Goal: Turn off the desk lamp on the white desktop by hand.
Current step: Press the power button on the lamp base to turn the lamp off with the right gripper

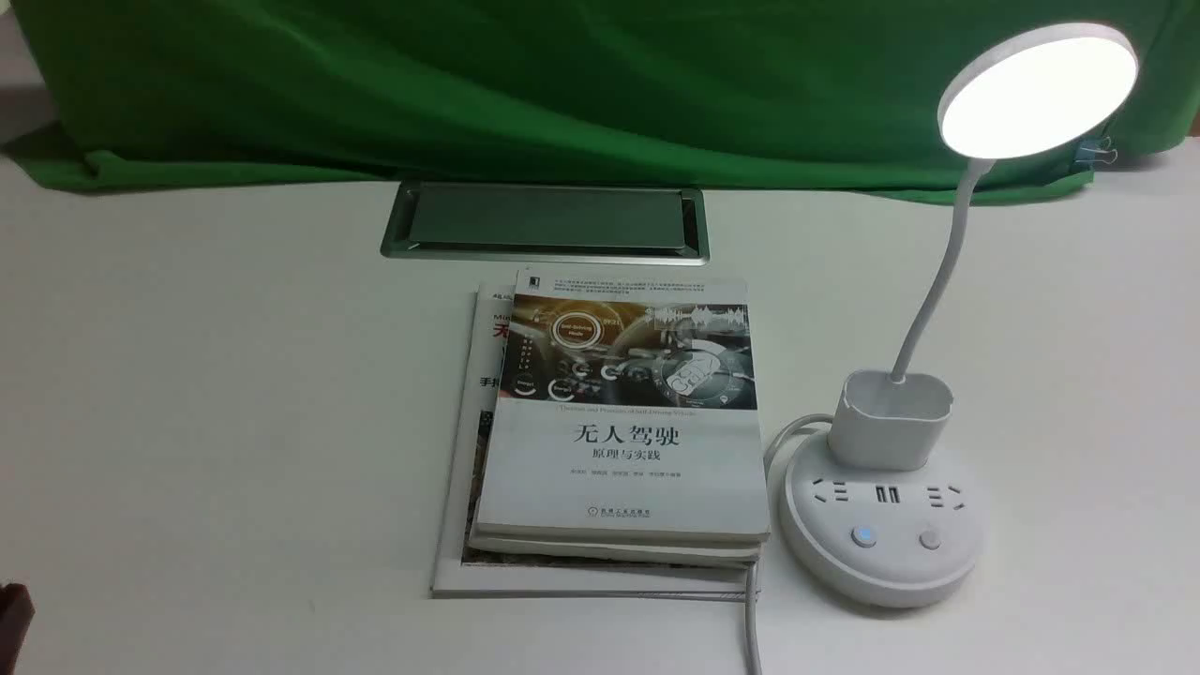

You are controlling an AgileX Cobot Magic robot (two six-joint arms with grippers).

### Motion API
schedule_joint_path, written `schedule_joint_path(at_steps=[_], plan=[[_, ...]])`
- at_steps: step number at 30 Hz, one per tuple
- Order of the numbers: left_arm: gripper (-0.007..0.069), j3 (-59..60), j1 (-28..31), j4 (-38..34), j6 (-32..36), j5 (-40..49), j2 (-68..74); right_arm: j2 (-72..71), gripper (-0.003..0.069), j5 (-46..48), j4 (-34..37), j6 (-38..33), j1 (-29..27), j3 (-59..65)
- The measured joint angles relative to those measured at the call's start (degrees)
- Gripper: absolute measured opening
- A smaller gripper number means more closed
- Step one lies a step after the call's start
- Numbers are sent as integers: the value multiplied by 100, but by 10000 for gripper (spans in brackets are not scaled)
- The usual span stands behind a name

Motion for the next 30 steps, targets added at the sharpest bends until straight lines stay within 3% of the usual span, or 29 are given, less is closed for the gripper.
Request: schedule_joint_path(at_steps=[25,27,30], plan=[[20,0,0,0,-8,0,0,0,55,-78,0,9,0,0],[20,0,0,0,-2,0,0,0,55,-246,103,324,0,0],[20,0,0,0,-2,0,0,0,55,-660,398,1492,0,0]])
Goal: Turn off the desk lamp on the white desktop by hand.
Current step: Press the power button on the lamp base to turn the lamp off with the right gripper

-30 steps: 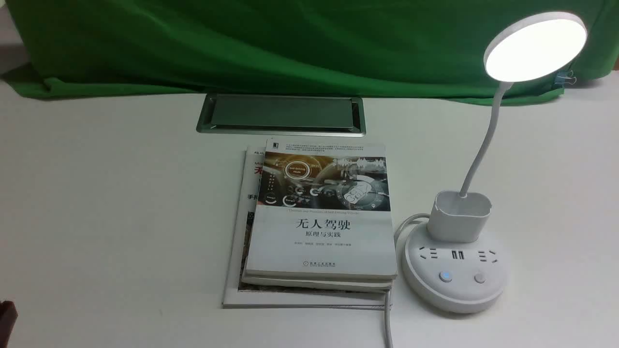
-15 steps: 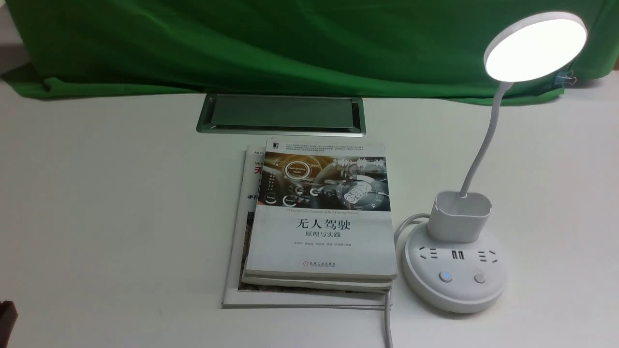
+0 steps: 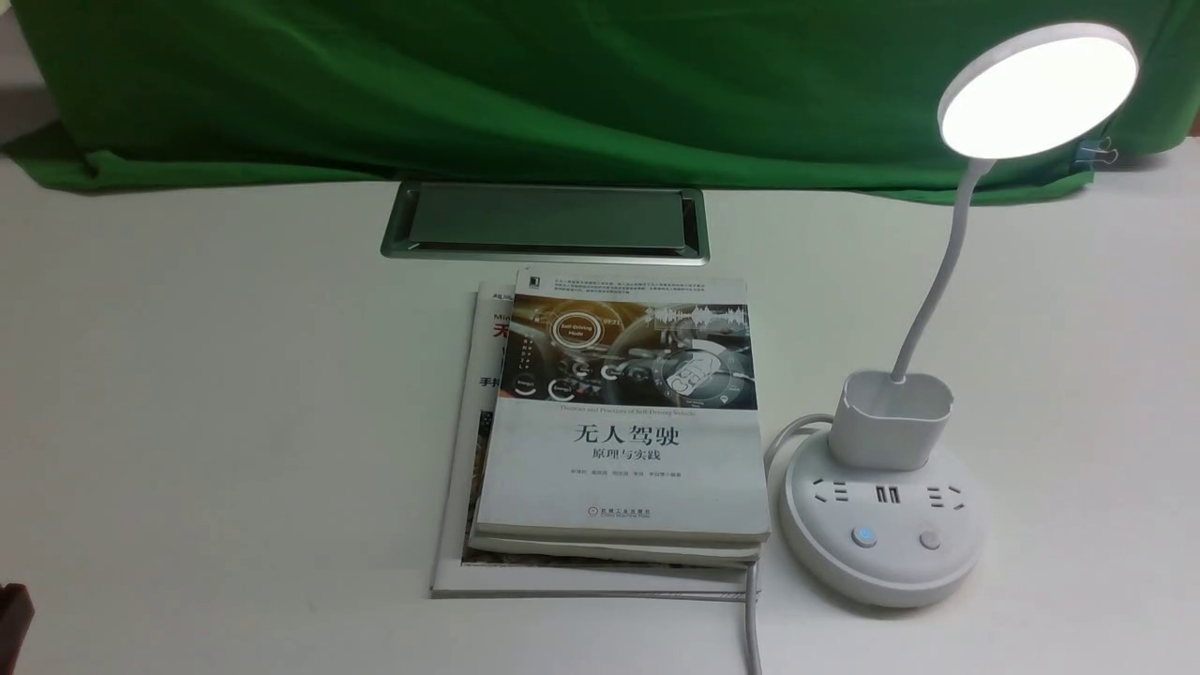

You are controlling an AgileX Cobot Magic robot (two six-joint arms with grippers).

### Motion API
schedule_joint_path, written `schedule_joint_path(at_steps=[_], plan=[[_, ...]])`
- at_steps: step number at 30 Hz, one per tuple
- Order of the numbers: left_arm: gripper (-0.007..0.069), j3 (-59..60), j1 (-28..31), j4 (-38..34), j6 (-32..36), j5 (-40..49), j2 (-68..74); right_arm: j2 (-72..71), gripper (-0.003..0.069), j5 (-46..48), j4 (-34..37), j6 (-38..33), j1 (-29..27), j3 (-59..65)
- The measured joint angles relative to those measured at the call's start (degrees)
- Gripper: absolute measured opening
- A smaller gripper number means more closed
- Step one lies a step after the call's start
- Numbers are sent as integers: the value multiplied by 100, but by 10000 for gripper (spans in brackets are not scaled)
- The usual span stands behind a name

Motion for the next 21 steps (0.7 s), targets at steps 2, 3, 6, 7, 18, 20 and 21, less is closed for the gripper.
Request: schedule_joint_path(at_steps=[2,3,6,7,18,20,21], plan=[[20,0,0,0,0,0,0,0,55,-214,63,443,0,0],[20,0,0,0,0,0,0,0,55,-427,104,1155,0,0],[20,0,0,0,0,0,0,0,55,-771,151,1962,0,0],[20,0,0,0,0,0,0,0,55,-864,150,2055,0,0],[20,0,0,0,0,0,0,1049,55,1085,169,931,564,-1624],[20,0,0,0,9,0,0,1644,52,1739,169,479,759,-2245],[20,0,0,0,4,0,0,2043,52,2167,169,273,865,-2621]])
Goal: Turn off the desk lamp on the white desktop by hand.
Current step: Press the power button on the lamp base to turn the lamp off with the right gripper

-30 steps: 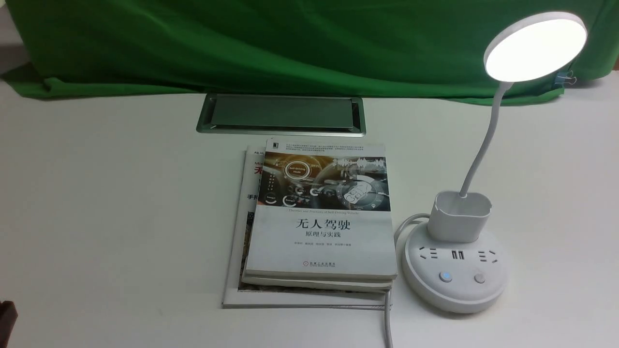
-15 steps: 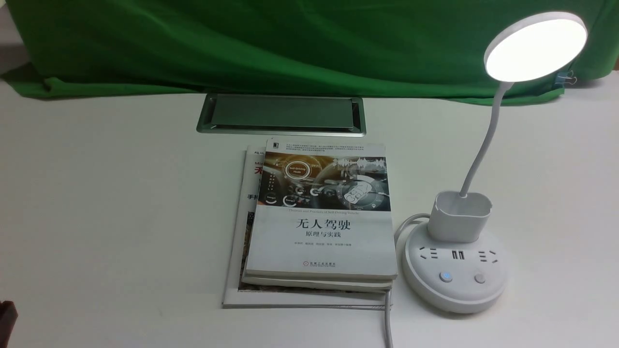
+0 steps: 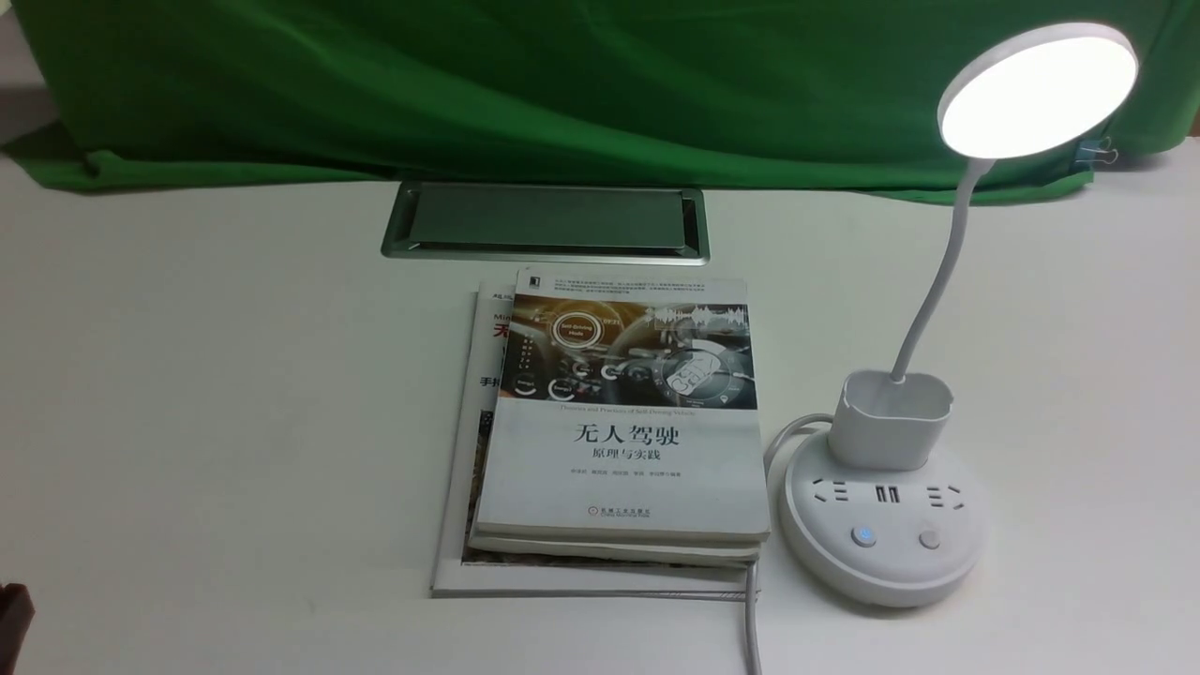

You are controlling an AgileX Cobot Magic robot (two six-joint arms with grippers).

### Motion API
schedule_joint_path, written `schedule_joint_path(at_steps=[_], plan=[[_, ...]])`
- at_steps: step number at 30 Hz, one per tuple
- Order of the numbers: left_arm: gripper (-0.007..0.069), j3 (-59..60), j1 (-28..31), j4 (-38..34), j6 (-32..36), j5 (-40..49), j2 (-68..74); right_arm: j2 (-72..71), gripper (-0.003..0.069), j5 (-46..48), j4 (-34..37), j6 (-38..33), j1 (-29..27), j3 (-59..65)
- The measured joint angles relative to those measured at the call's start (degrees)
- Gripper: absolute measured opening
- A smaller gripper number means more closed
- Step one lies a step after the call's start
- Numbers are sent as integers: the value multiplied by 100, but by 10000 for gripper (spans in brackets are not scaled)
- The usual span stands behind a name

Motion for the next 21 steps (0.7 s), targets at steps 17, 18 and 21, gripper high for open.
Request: schedule_joint_path(at_steps=[17,18,21], plan=[[20,0,0,0,0,0,0,5454,45,2064,-135,-997,525,-2299],[20,0,0,0,0,0,0,5854,44,1899,-135,-969,644,-2299],[20,0,0,0,0,0,0,6259,44,1666,-130,-900,773,-2349]])
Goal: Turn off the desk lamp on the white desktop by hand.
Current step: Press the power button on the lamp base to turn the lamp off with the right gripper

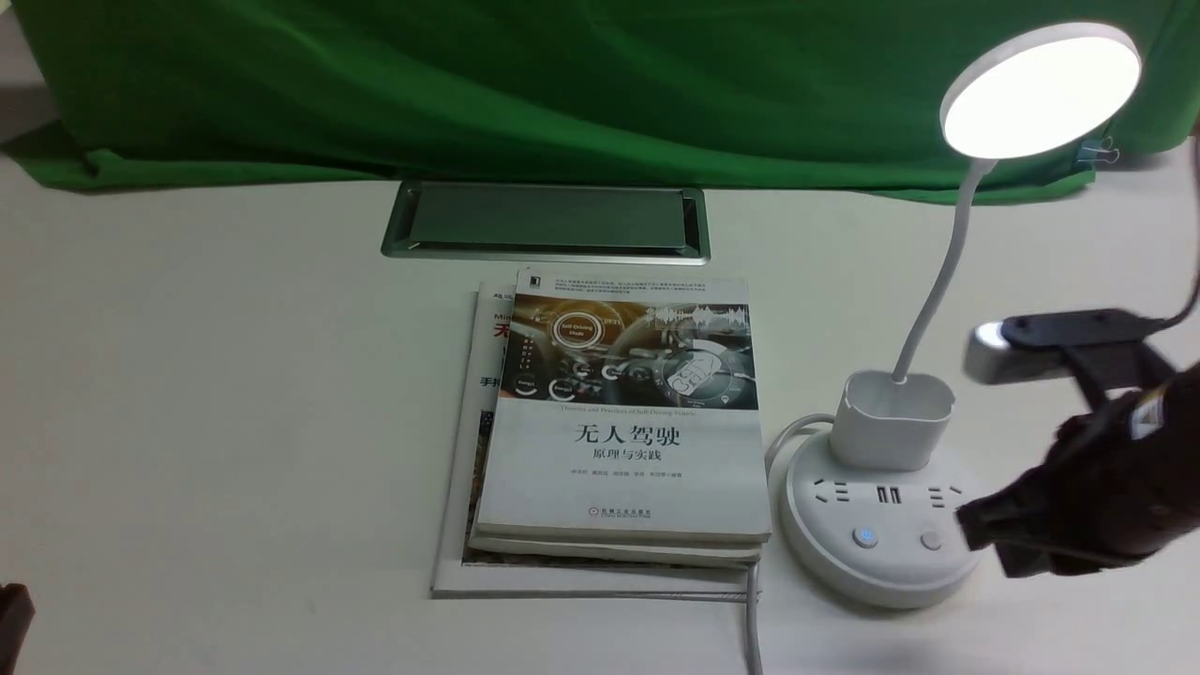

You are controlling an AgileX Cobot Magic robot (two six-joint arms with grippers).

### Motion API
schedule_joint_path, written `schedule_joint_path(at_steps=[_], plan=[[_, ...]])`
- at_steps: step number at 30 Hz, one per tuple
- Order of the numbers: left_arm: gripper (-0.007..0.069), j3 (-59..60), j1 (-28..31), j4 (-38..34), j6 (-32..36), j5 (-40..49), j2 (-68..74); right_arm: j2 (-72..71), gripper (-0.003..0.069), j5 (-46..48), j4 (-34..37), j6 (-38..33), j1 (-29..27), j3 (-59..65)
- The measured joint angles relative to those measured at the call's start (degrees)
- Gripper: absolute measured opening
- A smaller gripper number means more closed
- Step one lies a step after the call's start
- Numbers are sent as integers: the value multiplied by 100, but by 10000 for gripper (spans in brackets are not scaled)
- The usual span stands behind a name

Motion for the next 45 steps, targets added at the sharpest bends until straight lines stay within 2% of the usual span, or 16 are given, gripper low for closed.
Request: schedule_joint_path(at_steps=[8,26,45], plan=[[20,0,0,0,-8,0,0,705,44,-324,14,25,249,-339],[20,0,0,0,-2,0,0,1329,46,-516,-25,25,256,-589],[20,0,0,0,1,0,0,615,48,-512,-163,37,256,-625]])
